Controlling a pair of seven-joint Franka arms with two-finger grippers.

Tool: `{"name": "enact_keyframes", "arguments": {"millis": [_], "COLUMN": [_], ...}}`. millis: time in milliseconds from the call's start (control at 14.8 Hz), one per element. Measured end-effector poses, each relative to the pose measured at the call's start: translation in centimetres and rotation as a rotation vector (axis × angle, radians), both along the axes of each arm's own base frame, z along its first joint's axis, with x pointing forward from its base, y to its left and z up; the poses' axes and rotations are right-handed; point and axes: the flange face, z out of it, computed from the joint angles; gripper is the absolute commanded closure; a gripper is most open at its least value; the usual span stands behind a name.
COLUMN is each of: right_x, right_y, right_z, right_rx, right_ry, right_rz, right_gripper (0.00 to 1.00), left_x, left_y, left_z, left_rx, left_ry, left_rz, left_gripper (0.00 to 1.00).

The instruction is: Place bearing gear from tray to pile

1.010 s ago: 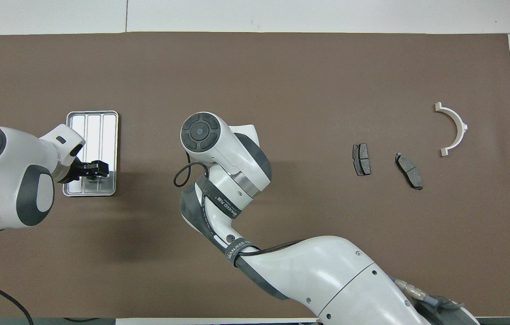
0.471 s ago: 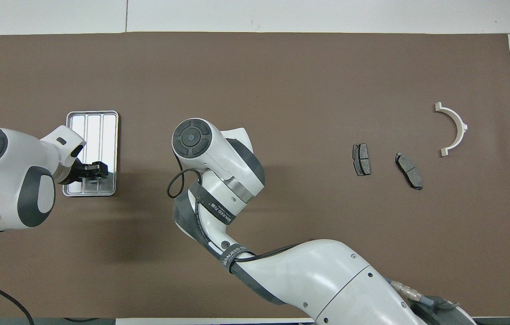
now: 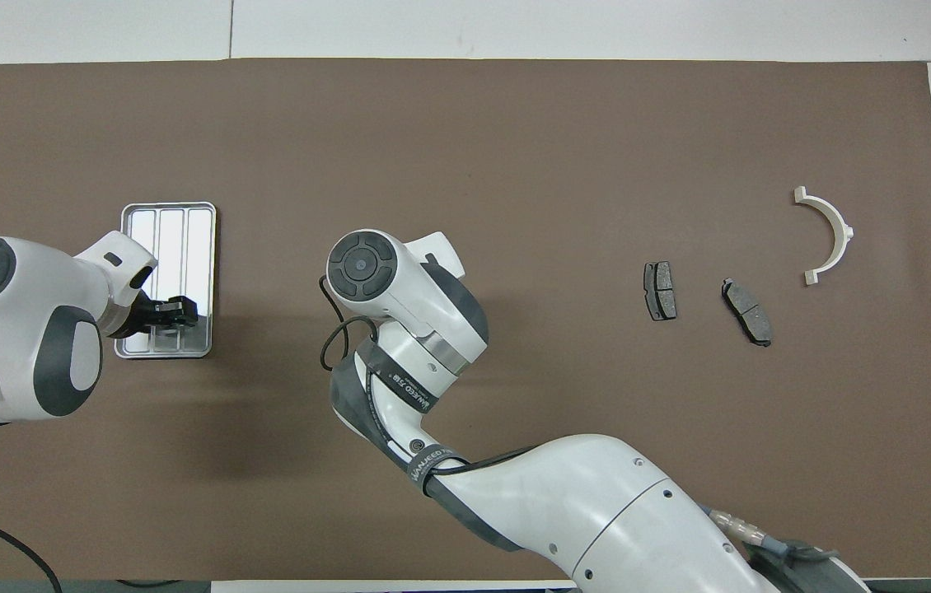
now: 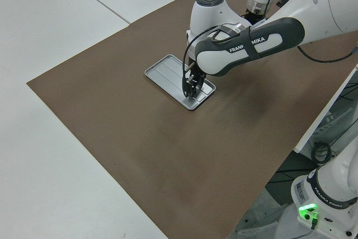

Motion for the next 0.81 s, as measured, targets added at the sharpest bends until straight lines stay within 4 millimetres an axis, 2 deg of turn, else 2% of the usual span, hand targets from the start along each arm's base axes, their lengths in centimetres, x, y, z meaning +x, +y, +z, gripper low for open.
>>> {"name": "enact_keyframes", "arguments": {"millis": [67,202,269,404,539,673,741,808], "right_x": [0.0,0.1,0.1,0.2,0.3,0.4,0.6,0.6], "right_y": [-0.1,-0.2,-0.3,-0.4,-0.6,-0.8,-1.0,-1.0], "right_z": [0.2,0.4,0.5,0.9,1.0,1.1,1.1,1.3], "right_rx": [0.001,0.001,0.003,0.005,0.005,0.006,0.006,0.006], "right_ry": [-0.001,-0.001,-0.003,-0.006,-0.006,-0.007,-0.006,-0.006], "right_rz": [0.007,0.014,0.017,0.018,0.018,0.022,0.025,0.029], "right_gripper": [0.25,0.44,0.47,0.54,0.59,0.7,0.79,0.92], "left_x": [0.0,0.0,0.0,0.0,0.0,0.1,0.3,0.7], "left_y": [0.0,0.0,0.0,-0.1,0.0,0.1,0.1,0.2], "left_z": [0.0,0.0,0.0,0.2,0.2,0.3,0.6,1.2], "left_rx": [0.0,0.0,-0.001,-0.001,-0.001,-0.001,-0.001,-0.001], "left_ry": [0.0,0.0,-0.003,-0.006,-0.006,-0.008,-0.006,-0.001], "left_rz": [0.0,0.001,0.001,-0.001,0.001,0.003,0.004,0.005], "left_gripper": [0.43,0.64,0.73,0.85,0.87,0.87,0.87,0.87]}}
